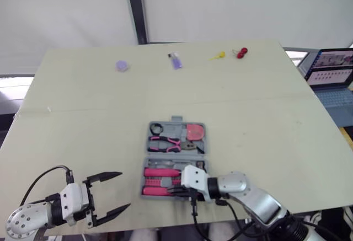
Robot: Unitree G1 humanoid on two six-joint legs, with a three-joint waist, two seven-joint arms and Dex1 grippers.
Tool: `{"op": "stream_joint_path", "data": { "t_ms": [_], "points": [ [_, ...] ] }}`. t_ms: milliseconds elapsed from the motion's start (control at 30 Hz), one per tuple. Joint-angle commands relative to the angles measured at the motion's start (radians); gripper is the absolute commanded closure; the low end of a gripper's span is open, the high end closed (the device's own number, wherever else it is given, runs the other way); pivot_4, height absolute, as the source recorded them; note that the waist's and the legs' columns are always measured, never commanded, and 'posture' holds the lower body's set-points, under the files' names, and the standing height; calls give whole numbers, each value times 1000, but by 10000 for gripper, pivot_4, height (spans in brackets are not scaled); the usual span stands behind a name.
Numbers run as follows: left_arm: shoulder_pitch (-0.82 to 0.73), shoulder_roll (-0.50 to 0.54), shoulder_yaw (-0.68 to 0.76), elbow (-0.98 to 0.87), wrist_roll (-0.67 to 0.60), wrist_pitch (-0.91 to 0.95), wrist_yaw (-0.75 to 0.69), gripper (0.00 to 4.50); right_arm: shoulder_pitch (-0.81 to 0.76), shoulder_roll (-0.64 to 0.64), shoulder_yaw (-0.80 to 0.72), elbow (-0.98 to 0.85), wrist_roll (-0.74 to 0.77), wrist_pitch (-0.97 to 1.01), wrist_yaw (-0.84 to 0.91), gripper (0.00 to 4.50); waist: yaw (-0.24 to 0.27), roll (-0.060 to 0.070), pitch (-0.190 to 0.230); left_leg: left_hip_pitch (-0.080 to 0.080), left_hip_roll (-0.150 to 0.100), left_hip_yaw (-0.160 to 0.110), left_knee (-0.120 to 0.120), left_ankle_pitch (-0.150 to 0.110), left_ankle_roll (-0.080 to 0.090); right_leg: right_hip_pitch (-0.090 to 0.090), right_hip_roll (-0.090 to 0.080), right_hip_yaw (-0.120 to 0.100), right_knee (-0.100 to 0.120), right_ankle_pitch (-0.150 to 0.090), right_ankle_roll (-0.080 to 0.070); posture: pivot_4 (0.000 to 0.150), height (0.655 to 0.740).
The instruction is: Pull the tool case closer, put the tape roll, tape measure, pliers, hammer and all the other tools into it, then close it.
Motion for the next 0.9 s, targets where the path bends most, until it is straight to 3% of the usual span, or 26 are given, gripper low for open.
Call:
{"op": "stream_joint_path", "data": {
  "t_ms": [33, 533, 700, 900],
  "points": [
    [2, 9, 8, -13, 7, -18, 3, 0, 21, -3, 14, 13, -28, 9, 28, 44815, 0, 0, 0, 0, 0, 0, 0, 0, 0, 0, 0, 0, 0, 0, 0, 1500, 7400],
    [-40, 2, -10, 11, 28, -21, 17, 0, 17, -28, 31, 74, -88, 77, 45, 44815, 3, -1, -2, 7, 0, 0, -1, 0, 0, 8, 0, 0, -2, 0, 0, 1500, 7400],
    [-131, 17, -23, 14, 48, 86, 82, 0, 3, -2, -169, -76, 87, 113, 39, 44815, 4, -1, -1, 8, 0, 0, -2, 0, 0, 9, 0, 0, -2, 0, 0, 1500, 7400],
    [-327, 17, -22, 66, 55, 195, 171, 0, 5, -74, -469, -209, 260, 246, 19, 44815, 6, -1, -1, 8, 0, 0, -2, 0, 0, 7, 0, 0, -1, 0, 0, 1500, 7400]
  ]
}}
